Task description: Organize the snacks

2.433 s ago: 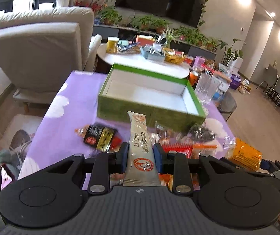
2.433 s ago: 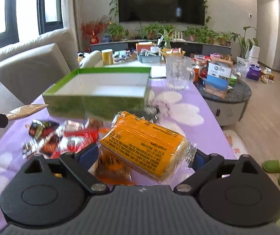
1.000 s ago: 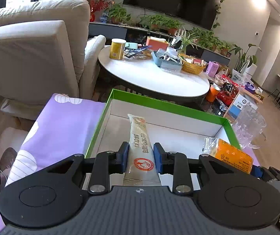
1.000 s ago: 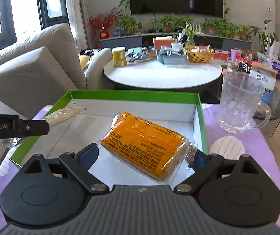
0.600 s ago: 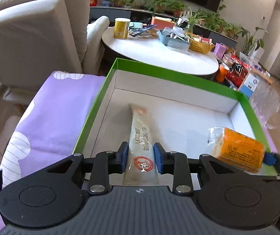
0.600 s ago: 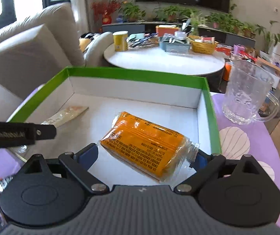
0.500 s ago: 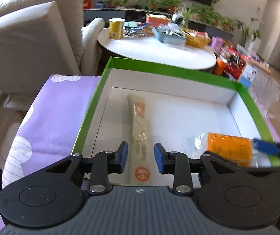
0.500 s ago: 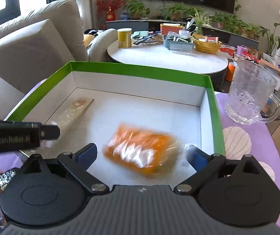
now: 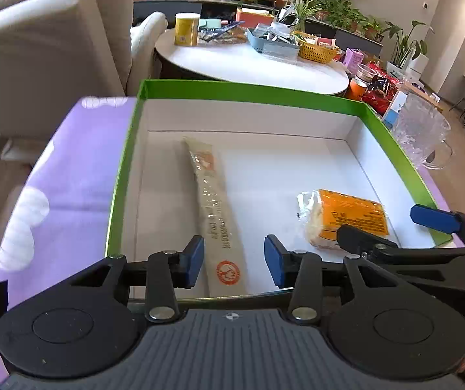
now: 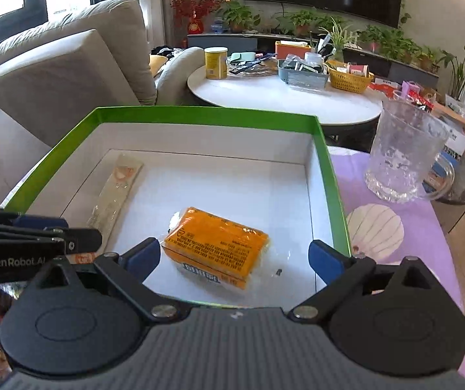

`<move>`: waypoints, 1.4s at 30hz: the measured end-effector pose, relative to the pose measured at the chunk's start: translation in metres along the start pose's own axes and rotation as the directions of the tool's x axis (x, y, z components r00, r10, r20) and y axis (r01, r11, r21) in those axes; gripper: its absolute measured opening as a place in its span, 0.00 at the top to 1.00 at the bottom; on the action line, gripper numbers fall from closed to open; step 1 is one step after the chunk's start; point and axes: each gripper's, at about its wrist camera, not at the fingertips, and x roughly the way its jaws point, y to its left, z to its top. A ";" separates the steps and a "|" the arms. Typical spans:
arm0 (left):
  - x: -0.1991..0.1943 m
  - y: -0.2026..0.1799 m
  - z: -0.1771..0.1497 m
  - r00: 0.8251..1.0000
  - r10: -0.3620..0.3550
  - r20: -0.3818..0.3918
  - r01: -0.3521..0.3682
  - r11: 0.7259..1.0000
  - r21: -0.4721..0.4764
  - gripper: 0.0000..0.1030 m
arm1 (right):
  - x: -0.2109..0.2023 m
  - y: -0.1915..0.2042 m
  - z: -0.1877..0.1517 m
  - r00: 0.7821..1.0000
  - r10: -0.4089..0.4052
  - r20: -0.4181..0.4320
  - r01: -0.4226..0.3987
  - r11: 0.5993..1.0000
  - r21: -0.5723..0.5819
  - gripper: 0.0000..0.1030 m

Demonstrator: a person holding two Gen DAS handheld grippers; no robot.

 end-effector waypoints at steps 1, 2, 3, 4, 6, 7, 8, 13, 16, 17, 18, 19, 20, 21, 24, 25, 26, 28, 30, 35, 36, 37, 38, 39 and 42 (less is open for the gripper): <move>-0.001 0.001 -0.001 1.000 -0.003 -0.004 0.003 1.000 -0.009 0.63 | 0.000 0.001 0.000 1.000 0.000 0.001 0.000 1.000 0.000 0.24; -0.002 0.001 -0.001 1.000 -0.002 -0.008 0.002 1.000 -0.015 0.63 | 0.000 0.001 0.000 1.000 -0.001 0.001 0.001 1.000 0.000 0.24; -0.003 0.001 -0.002 1.000 -0.005 -0.010 0.004 1.000 -0.025 0.63 | -0.001 0.002 0.000 1.000 -0.001 -0.003 0.001 1.000 0.002 0.24; -0.005 0.002 -0.002 1.000 -0.013 -0.012 0.013 0.999 -0.034 0.63 | -0.001 0.002 0.000 1.000 -0.003 -0.005 0.003 1.000 0.002 0.24; -0.011 0.003 -0.001 1.000 -0.025 -0.017 0.024 0.999 -0.038 0.63 | -0.006 0.001 -0.001 1.000 -0.007 0.002 0.007 1.000 0.010 0.24; -0.015 0.004 0.000 1.000 -0.027 -0.014 0.026 0.999 -0.044 0.63 | -0.009 0.001 -0.002 1.000 -0.013 0.007 0.013 1.000 0.012 0.24; -0.019 0.005 -0.001 1.000 -0.025 -0.009 0.024 0.998 -0.056 0.62 | -0.013 0.000 -0.002 0.999 -0.032 0.015 0.032 0.999 0.014 0.24; -0.046 0.009 -0.006 0.999 -0.037 0.027 0.040 0.995 -0.091 0.59 | -0.036 -0.009 -0.010 0.998 -0.011 0.063 0.008 0.999 0.037 0.24; -0.065 0.010 -0.015 0.997 -0.010 0.076 0.015 0.998 -0.064 0.59 | -0.052 -0.008 -0.017 0.995 -0.056 0.087 0.055 0.998 0.012 0.24; -0.072 0.011 -0.019 0.996 0.001 0.086 0.004 0.998 -0.057 0.58 | -0.056 -0.009 -0.020 0.994 -0.063 0.094 0.063 0.998 0.005 0.24; -0.077 0.013 -0.022 0.996 0.007 0.083 -0.003 0.998 -0.057 0.55 | -0.061 -0.010 -0.024 0.993 -0.066 0.097 0.067 0.998 0.002 0.24; -0.081 0.014 -0.026 0.997 0.006 0.079 -0.001 0.998 -0.060 0.55 | -0.063 -0.012 -0.026 0.993 -0.066 0.095 0.066 0.998 0.003 0.24; -0.087 0.017 -0.031 0.997 -0.001 0.078 0.006 0.998 -0.066 0.55 | -0.067 -0.014 -0.030 0.994 -0.065 0.090 0.064 0.998 0.010 0.24; -0.092 0.020 -0.035 0.997 -0.004 0.079 0.010 0.997 -0.071 0.55 | -0.071 -0.017 -0.034 0.994 -0.065 0.088 0.064 0.998 0.018 0.24; -0.105 0.028 -0.050 0.997 0.007 0.082 -0.001 0.997 -0.080 0.54 | -0.081 -0.023 -0.045 0.994 -0.070 0.079 0.066 0.997 0.049 0.24; -0.108 0.031 -0.054 0.997 0.014 0.082 -0.007 0.997 -0.080 0.54 | -0.085 -0.024 -0.049 0.995 -0.070 0.077 0.066 0.996 0.061 0.24; -0.111 0.034 -0.058 0.996 0.022 0.082 -0.015 0.996 -0.085 0.54 | -0.087 -0.026 -0.052 0.995 -0.071 0.075 0.066 0.995 0.074 0.24; -0.116 0.039 -0.065 0.997 0.028 0.079 -0.020 0.995 -0.098 0.54 | -0.092 -0.029 -0.059 0.994 -0.077 0.073 0.070 0.993 0.093 0.24; -0.120 0.044 -0.072 0.997 0.025 0.069 -0.017 0.994 -0.110 0.54 | -0.097 -0.032 -0.066 0.994 -0.087 0.070 0.079 0.991 0.105 0.24; -0.131 0.046 -0.093 0.998 0.027 0.051 -0.021 0.994 -0.110 0.54 | -0.104 -0.035 -0.077 0.993 -0.093 0.069 0.084 0.988 0.126 0.24; -0.133 0.045 -0.098 0.999 0.024 0.043 -0.020 0.994 -0.108 0.54 | -0.106 -0.034 -0.079 0.993 -0.092 0.071 0.083 0.989 0.127 0.24; -0.134 0.044 -0.103 0.999 0.020 0.034 -0.017 0.994 -0.105 0.54 | -0.107 -0.034 -0.081 0.993 -0.090 0.072 0.081 0.989 0.126 0.24; -0.135 0.042 -0.108 1.000 0.015 0.022 -0.013 0.995 -0.103 0.54 | -0.110 -0.034 -0.083 0.993 -0.089 0.073 0.079 0.989 0.123 0.24; -0.136 0.041 -0.112 1.000 0.009 0.010 -0.008 0.995 -0.101 0.54 | -0.111 -0.033 -0.084 0.993 -0.087 0.074 0.078 0.990 0.119 0.24; -0.135 0.033 -0.125 1.000 -0.006 -0.022 0.004 0.996 -0.088 0.54 | -0.114 -0.031 -0.089 0.994 -0.080 0.077 0.071 0.991 0.112 0.24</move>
